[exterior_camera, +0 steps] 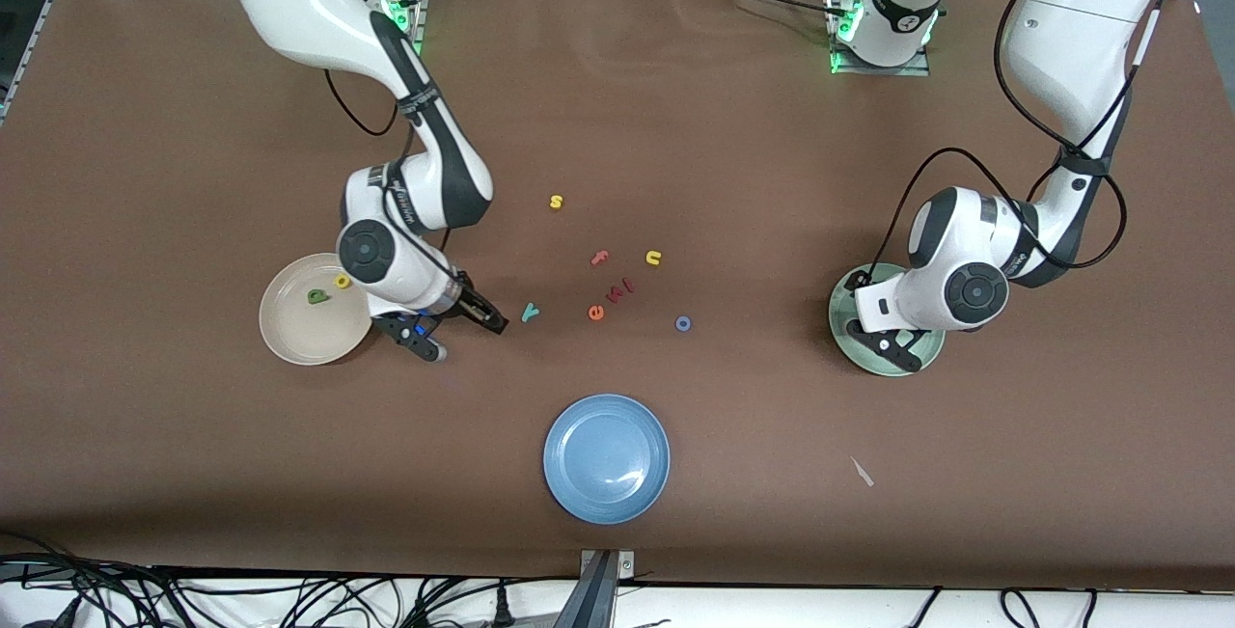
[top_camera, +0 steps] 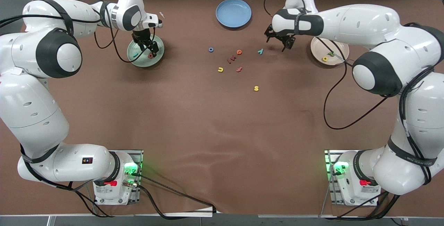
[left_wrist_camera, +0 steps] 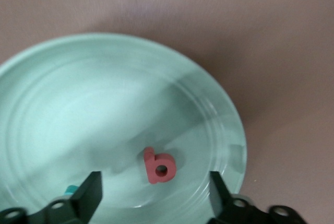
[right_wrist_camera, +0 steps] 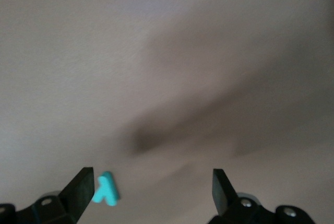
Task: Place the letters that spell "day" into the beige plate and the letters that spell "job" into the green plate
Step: 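Move the right gripper to the cyan letter while the left reaches blue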
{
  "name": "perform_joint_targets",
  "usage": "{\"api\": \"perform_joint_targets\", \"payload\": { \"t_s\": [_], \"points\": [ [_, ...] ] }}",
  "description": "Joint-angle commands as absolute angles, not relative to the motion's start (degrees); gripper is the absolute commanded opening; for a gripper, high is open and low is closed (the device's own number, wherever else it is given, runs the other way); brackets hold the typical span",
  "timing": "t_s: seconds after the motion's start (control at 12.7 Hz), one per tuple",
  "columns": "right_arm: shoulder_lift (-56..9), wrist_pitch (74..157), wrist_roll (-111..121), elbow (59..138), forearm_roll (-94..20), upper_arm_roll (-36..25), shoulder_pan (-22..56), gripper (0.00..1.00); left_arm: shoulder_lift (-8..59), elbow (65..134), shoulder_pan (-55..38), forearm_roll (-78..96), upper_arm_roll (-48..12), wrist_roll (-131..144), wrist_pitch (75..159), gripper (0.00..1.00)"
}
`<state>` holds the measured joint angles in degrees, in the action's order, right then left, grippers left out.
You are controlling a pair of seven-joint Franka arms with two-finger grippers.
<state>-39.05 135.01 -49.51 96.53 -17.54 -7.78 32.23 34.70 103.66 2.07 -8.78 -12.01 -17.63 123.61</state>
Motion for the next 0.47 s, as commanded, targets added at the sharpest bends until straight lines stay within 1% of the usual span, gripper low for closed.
{"api": "perform_joint_targets", "payload": {
  "t_s": [0.0, 0.16, 0.39],
  "points": [
    [-42.00, 137.19, -55.53, 93.35, -18.37, -8.17, 34.35, 1.00, 32.61, 101.44, 1.76, -9.41, -14.31, -17.14, 119.72, 1.00],
    [-43.59, 137.28, -58.96, 91.50, -17.93, -8.26, 35.33, 1.00, 32.61, 99.24, 1.58, -8.62, -15.55, -15.31, 117.43, 1.00],
    [-45.26, 137.29, -61.69, 90.18, -17.75, -8.26, 36.65, 1.00, 32.61, 98.44, 1.49, -3.70, -20.20, -3.22, 117.33, 1.00]
  ]
}}
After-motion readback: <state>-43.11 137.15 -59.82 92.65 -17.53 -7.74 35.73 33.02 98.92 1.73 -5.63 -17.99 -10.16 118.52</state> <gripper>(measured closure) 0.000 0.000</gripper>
